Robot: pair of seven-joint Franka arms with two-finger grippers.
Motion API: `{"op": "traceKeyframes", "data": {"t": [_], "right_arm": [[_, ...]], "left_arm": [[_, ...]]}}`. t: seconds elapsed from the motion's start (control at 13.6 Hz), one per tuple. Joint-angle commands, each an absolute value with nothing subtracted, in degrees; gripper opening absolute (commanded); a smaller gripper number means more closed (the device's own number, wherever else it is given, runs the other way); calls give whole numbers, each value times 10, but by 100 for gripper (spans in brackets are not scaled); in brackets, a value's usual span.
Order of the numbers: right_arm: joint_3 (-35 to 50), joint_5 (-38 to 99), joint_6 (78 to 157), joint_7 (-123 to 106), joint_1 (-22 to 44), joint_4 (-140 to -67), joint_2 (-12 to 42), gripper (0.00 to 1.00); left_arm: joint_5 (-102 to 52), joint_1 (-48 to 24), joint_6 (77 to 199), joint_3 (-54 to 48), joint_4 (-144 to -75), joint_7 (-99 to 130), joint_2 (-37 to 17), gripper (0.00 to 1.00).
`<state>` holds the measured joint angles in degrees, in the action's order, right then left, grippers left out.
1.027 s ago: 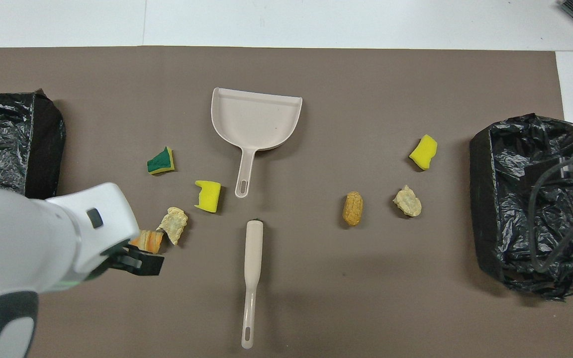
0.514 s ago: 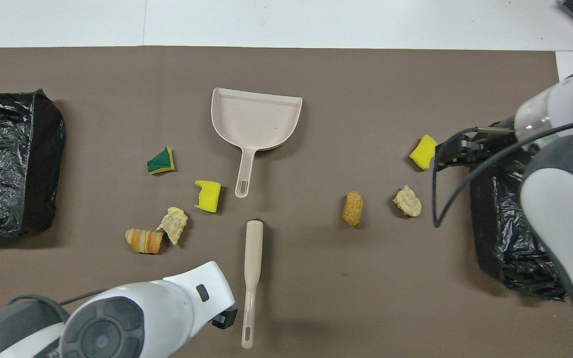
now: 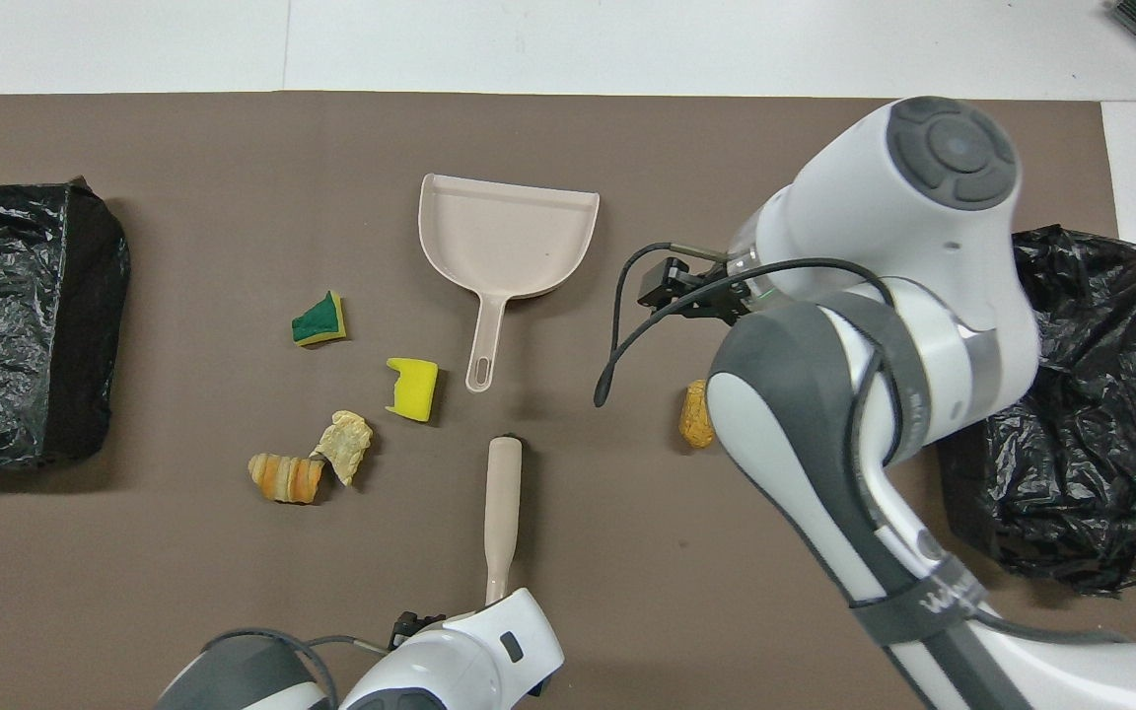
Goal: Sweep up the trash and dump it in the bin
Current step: 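Reach the right gripper to the dustpan handle while the left gripper reaches the brush, then lift the dustpan with the right gripper while the left gripper lifts the brush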
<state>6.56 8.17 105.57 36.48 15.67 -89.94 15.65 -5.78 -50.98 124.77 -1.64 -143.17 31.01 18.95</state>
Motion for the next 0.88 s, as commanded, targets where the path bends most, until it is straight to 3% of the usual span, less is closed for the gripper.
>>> {"op": "traceKeyframes", "data": {"t": [0.0, 0.15, 0.22, 0.37, 0.59, 0.81], "right_arm": [[65, 89, 1090, 420, 185, -893, 191, 100], [64, 84, 1110, 452, 219, -889, 216, 100], [63, 81, 1120, 469, 235, -885, 228, 100], [62, 76, 1128, 495, 263, -854, 263, 100], [62, 49, 1152, 540, 290, -790, 331, 100], [59, 33, 1165, 541, 309, -749, 376, 100]], "left_arm": [[-62, -527, 1311, -6, -1445, 330, 137, 100], [-62, -527, 1322, -6, -1446, 327, 103, 100], [-62, -526, 1323, -6, -1445, 322, 97, 95], [-61, -524, 1315, -4, -1440, 319, 94, 74], [-57, -516, 1312, -3, -1433, 316, 87, 53], [-54, -513, 1296, -1, -1413, 316, 85, 51]]}}
